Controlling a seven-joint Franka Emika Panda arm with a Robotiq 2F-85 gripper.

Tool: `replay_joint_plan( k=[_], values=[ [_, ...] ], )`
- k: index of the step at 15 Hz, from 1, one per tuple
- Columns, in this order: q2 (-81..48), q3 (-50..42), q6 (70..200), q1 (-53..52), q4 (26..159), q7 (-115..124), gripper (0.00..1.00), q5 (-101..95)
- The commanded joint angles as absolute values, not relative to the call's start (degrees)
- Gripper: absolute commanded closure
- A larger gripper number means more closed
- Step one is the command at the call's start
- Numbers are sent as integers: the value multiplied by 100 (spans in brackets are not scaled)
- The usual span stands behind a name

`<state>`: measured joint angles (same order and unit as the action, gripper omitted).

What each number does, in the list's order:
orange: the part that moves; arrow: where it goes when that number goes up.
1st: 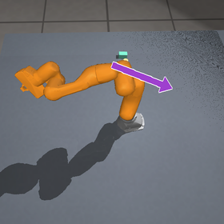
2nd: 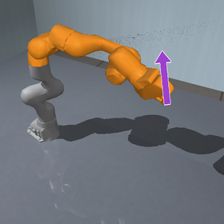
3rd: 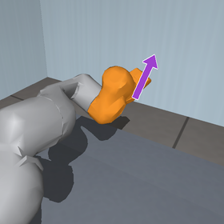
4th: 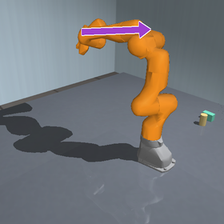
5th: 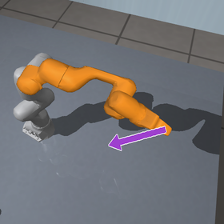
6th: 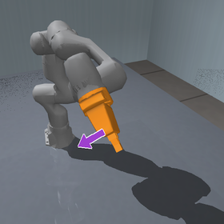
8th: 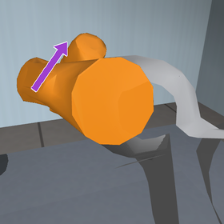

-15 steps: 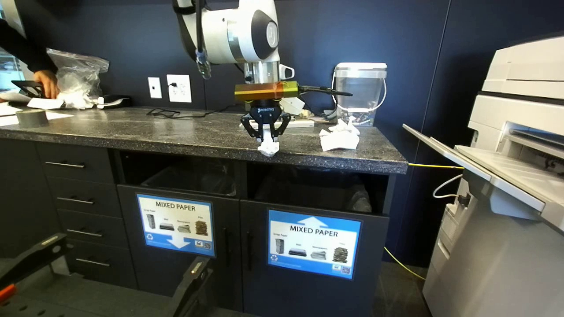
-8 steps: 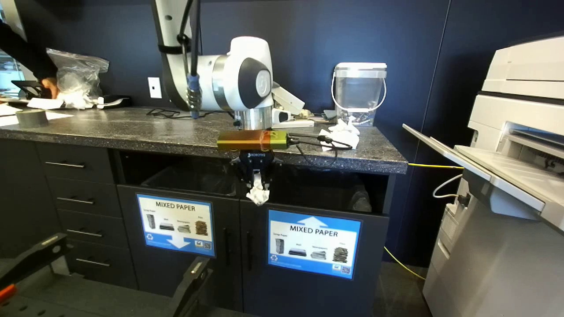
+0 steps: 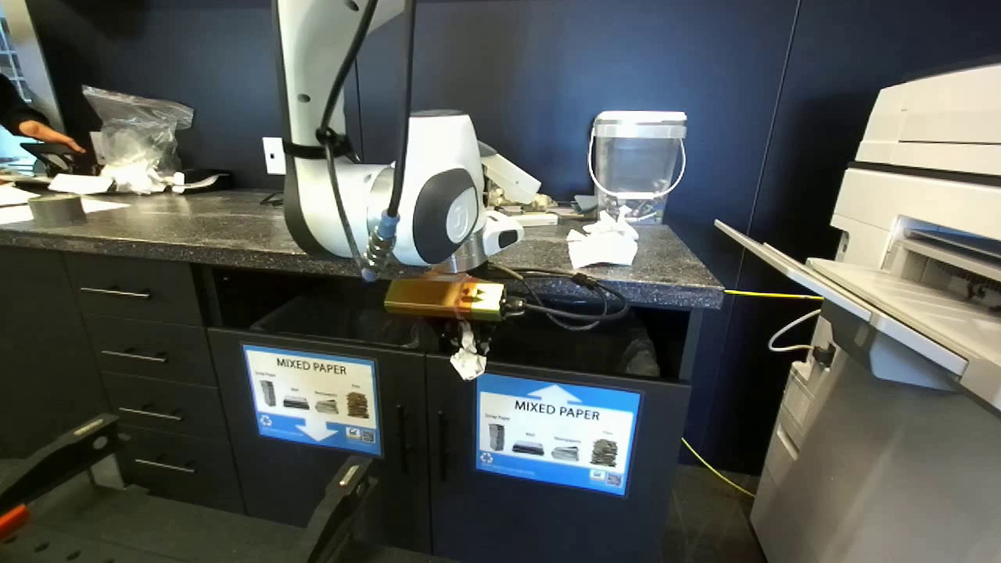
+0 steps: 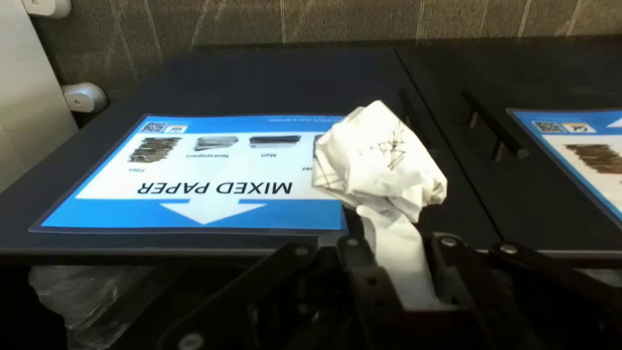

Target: Pick up the pieces of paper from the countertop and put them in the right bin.

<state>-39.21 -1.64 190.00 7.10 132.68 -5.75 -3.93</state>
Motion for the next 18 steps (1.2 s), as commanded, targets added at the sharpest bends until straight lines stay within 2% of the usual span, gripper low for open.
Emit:
replay_joint_plan(
  k=[1,7,18],
  values=[
    [-4284,-259,19994,613,13154,-404,82,-276],
    [-5020,-170,21099,707,12593,-199,83,-226],
    [-6475,0,22183,998,11215,392,82,-236]
  ],
)
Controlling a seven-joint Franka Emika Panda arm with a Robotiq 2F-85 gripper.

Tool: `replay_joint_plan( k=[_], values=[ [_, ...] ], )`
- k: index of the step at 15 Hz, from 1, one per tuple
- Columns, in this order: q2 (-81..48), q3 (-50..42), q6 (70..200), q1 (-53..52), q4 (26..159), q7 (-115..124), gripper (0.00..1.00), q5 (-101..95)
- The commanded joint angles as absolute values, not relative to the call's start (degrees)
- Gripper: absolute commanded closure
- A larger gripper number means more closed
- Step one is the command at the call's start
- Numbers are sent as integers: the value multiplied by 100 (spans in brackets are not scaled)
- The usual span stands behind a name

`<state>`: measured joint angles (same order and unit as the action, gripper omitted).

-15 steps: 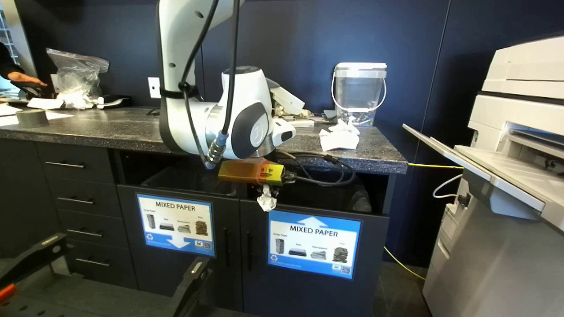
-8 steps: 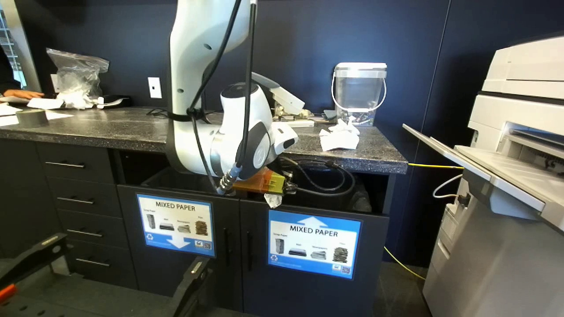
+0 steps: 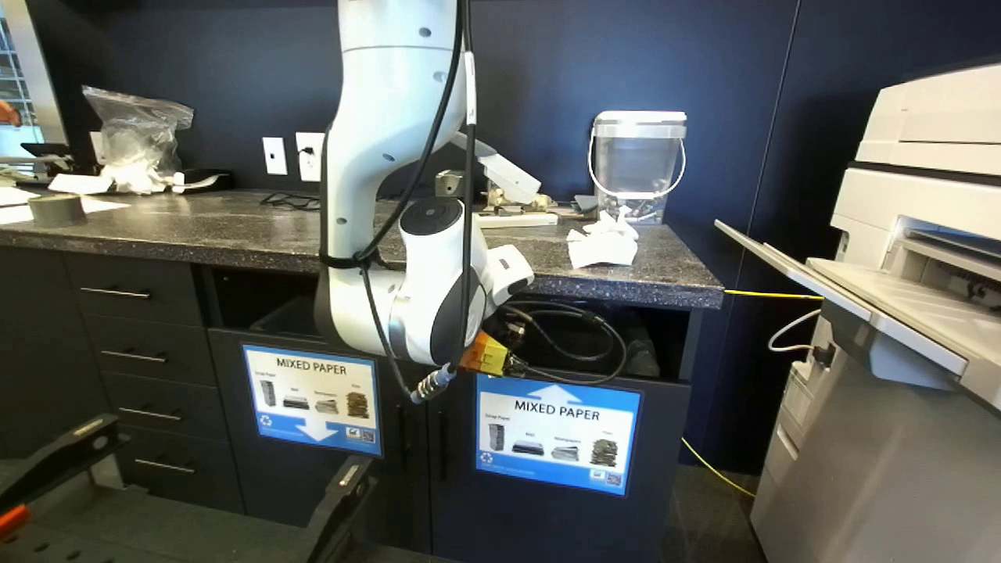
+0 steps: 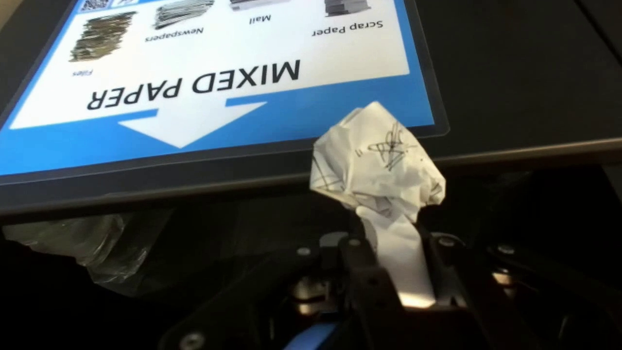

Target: Pick up the pieces of paper from the countertop and put them in the right bin.

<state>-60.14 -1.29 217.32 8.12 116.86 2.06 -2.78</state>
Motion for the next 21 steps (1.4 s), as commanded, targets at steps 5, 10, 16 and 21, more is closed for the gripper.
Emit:
replay_joint_plan(
  k=[5,10,16,21],
  values=[
    [-6855,80,22899,1108,10948,584,83,-415],
    [-7007,81,23196,1214,10723,678,83,-579],
    [-7009,95,23292,1299,10578,762,83,-743],
    [-7068,107,23243,1288,10404,765,83,-737]
  ],
)
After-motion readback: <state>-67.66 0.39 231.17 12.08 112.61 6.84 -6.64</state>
